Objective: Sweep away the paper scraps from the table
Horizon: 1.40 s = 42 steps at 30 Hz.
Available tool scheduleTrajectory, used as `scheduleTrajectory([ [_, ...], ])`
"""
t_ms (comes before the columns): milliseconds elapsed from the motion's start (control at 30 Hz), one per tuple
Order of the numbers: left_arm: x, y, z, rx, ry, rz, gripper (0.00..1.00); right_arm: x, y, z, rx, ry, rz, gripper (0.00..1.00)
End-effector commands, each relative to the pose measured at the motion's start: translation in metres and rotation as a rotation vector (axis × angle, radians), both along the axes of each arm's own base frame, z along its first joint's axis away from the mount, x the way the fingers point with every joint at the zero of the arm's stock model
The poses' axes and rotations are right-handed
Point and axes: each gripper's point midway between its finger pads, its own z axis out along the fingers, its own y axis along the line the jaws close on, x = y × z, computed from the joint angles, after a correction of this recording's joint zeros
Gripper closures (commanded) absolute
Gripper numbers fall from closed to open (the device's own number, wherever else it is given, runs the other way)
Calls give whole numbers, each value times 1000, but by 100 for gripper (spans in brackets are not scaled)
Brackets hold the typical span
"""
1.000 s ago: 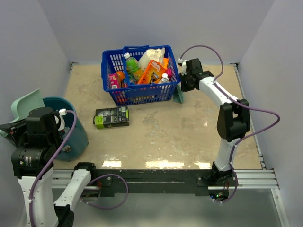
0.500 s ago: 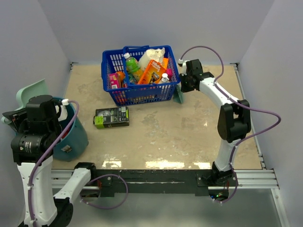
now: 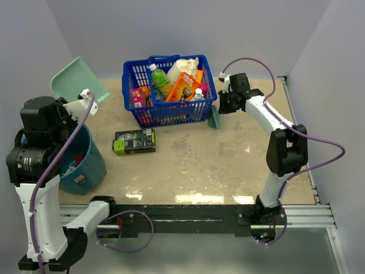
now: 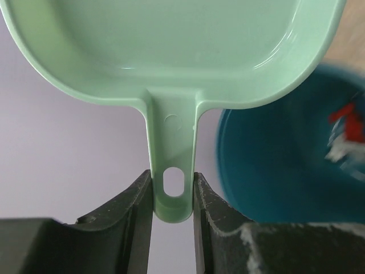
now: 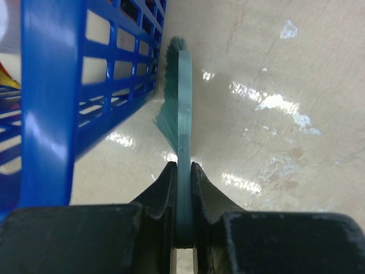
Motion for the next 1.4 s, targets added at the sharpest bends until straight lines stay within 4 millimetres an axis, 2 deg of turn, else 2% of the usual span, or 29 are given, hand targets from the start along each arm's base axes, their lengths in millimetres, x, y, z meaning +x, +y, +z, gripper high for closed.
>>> scheduleTrajectory([
  [0, 58, -80, 15, -338, -170, -374, 100, -40, -21, -12, 27, 151, -58, 100],
  [67, 77, -103, 12, -427, -147, -464, 100, -40, -31, -1, 41, 130, -87, 100],
  [100, 83, -114, 11, -465, -128, -512, 100, -41, -33, 2, 47, 125, -93, 100],
  [133, 86, -135, 7, -533, -89, -606, 100, -43, -36, 11, 57, 110, -104, 100],
  [200, 102, -157, 4, -627, -36, -682, 100, -43, -46, 21, 68, 90, -127, 100],
  [233, 104, -173, 0, -705, 2, -730, 100, -43, -54, 26, 70, 77, -144, 100],
  [267, 114, -191, -13, -741, 65, -760, 100, -44, -58, 37, 72, 48, -155, 100],
  [300, 116, -207, -23, -756, 117, -781, 100, -44, -62, 45, 73, 30, -166, 100],
  [333, 114, -218, -39, -733, 186, -786, 100, -44, -72, 51, 70, 15, -192, 100],
  [367, 108, -249, -62, -730, 299, -854, 100, -45, -78, 64, 72, -18, -206, 100],
  [433, 100, -275, -84, -712, 384, -904, 100, -48, -95, 75, 62, -39, -248, 100],
  [467, 88, -300, -105, -694, 470, -962, 100, -51, -101, 84, 61, -59, -258, 100],
  [500, 83, -310, -114, -675, 502, -990, 100, -53, -106, 87, 55, -64, -267, 100],
  [533, 74, -330, -121, -640, 531, -1066, 100, -56, -115, 90, 41, -70, -276, 100],
  [567, 69, -337, -142, -617, 588, -1077, 100, -58, -117, 91, 28, -74, -274, 100],
  [633, 59, -356, -157, -559, 628, -1150, 100, -62, -139, 98, -4, -106, -298, 100],
  [667, 57, -359, -176, -541, 679, -1147, 100, -64, -145, 99, -19, -111, -313, 100],
  [800, 57, -370, -222, -492, 784, -1138, 100, -71, -158, 109, -151, -158, -189, 100],
  [867, 57, -368, -252, -492, 857, -1070, 100, -73, -162, 113, -231, -181, -85, 100],
  [967, 55, -364, -283, -494, 933, -995, 100, -67, -172, 128, -332, -267, -26, 100],
  [1000, 56, -365, -288, -497, 936, -987, 100, -67, -179, 130, -397, -281, -4, 100],
  [1167, 60, -356, -315, -478, 934, -903, 100, -55, -190, 137, -548, -376, 94, 100],
  [1200, 65, -354, -317, -459, 918, -892, 100, -55, -191, 130, -591, -374, 143, 100],
  [1267, 64, -348, -326, -436, 922, -871, 100, -47, -197, 133, -667, -424, 157, 100],
  [1300, 66, -346, -328, -425, 918, -864, 100, -47, -198, 122, -715, -416, 205, 100],
  [1367, 65, -343, -335, -415, 930, -851, 100, -39, -196, 125, -779, -466, 232, 100],
])
